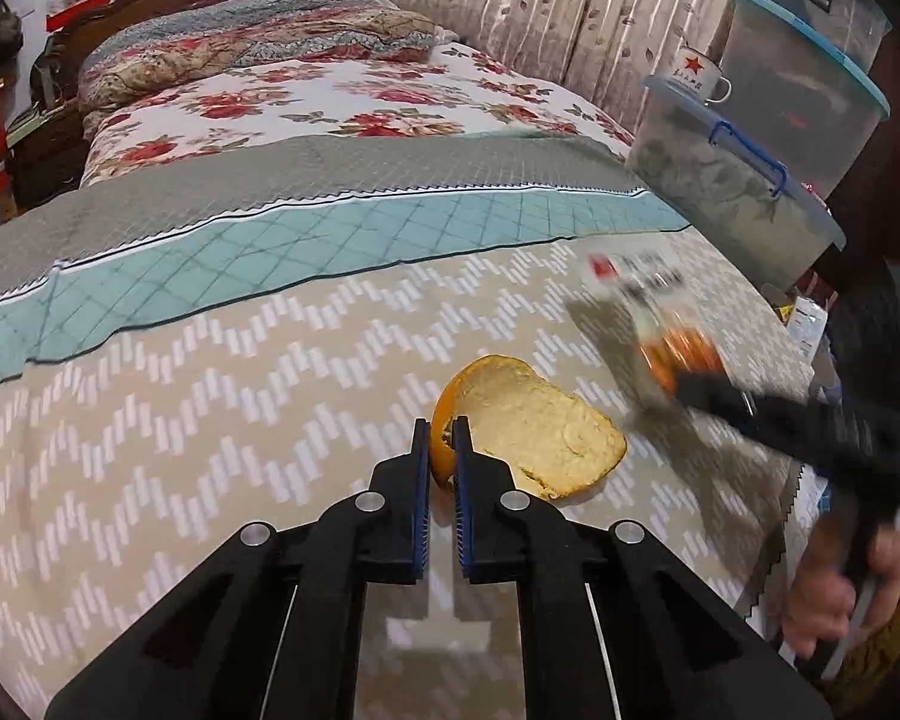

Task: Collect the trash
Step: 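Grasp the bread slice with the left tool while the right tool grasps a snack packet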

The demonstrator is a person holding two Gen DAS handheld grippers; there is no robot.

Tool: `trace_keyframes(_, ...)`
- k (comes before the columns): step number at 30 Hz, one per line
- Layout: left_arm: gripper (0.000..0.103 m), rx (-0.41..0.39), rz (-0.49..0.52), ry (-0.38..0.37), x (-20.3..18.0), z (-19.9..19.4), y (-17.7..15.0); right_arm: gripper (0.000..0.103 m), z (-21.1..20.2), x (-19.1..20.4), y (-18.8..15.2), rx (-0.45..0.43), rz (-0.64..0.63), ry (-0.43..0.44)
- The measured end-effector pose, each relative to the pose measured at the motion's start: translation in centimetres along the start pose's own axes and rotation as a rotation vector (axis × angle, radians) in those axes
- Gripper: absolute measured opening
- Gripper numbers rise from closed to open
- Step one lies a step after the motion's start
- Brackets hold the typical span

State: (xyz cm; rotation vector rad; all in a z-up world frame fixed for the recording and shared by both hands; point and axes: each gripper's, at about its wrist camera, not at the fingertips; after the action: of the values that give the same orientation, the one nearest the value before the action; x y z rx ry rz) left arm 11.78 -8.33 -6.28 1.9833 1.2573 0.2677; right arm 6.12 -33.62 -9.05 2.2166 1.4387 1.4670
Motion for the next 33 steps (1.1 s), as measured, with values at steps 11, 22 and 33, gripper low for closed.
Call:
trace_keyframes(11, 0.006, -0.01, -0.013, -0.064, -1.4, -1.5, -0.3, 0.018, -6.7, 0.3, -5.7, -0.057, -0.069, -0.064)
trace_keyframes(22, 0.006, 0.037, 0.057, -0.097, -6.2, -0.7, -0.4, 0.02, -7.9, -3.2, -5.8, -0.052, -0.004, -0.015)
trace_keyframes(33, 0.03, 0.099, 0.112, -0.096, -9.1, 1.4, -1.0, 0.052, -9.4, -5.7, -5.4, -0.12, 0.07, 0.004)
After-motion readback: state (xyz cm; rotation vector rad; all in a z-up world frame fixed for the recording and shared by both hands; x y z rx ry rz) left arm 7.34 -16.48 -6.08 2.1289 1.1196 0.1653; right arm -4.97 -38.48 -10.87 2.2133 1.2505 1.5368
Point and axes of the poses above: each gripper's, at about its wrist camera, not at the fingertips, and z roughly the way its jaws point, x to its left, y to its top, and after that the axes turned 7 degrees about -x, right-handed
